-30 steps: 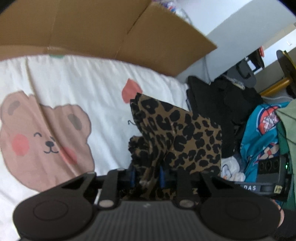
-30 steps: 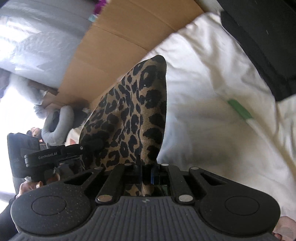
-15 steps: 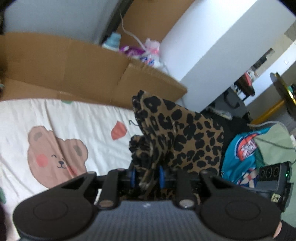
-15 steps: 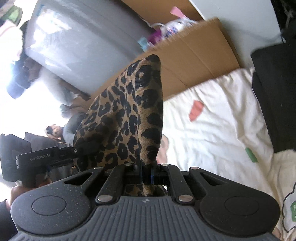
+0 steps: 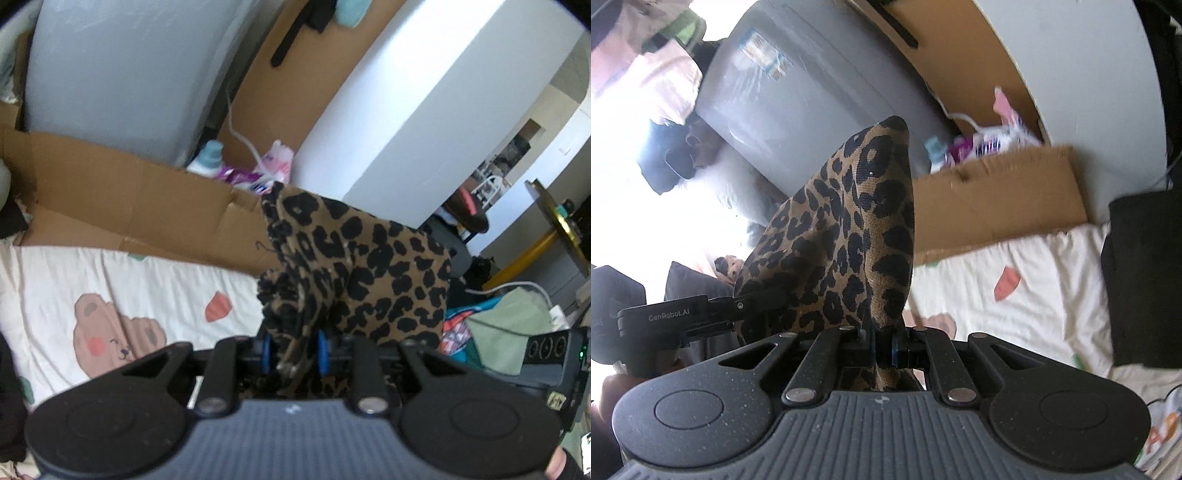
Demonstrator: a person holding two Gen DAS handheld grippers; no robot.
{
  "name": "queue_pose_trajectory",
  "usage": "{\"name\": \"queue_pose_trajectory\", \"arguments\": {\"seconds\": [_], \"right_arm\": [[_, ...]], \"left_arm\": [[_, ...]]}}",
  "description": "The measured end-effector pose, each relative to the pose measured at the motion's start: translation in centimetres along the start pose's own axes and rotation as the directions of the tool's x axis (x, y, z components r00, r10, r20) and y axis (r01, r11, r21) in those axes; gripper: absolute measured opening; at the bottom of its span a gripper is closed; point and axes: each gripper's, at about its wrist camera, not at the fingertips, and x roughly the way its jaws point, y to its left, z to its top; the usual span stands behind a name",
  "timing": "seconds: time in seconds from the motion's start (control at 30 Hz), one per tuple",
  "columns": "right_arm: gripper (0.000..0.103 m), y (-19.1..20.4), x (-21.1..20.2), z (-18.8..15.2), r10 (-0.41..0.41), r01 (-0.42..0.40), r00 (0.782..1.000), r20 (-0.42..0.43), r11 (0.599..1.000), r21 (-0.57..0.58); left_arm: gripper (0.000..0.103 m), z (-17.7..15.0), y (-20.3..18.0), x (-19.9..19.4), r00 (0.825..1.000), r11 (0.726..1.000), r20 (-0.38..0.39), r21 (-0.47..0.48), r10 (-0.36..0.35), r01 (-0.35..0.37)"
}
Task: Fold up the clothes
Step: 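Lift the folded shorts with both tools and carry them toward the clothes pile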
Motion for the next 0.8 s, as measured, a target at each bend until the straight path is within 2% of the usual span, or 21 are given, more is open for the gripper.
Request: {"name": "queue_pose_trajectory", "arguments": {"seconds": [0.47, 0.8], "right_arm": [[0.006, 0.0, -9.9, 4.8, -0.095, 0.103, 0.989, 0.116, 0.993, -0.063], [0.006, -3.1, -14.5, 6.5, -0.163, 0.173, 0.973, 0.161, 0.984, -0.048]], "left_arm": [[0.025, 2.1, -8.1, 1.2, 0.992, 0.993, 0.048, 0.009, -0.114, 0.114], [0.025, 1.7, -12.5, 4.2, 0.984, 0.985, 0.041, 0.013, -0.172, 0.171]]}}
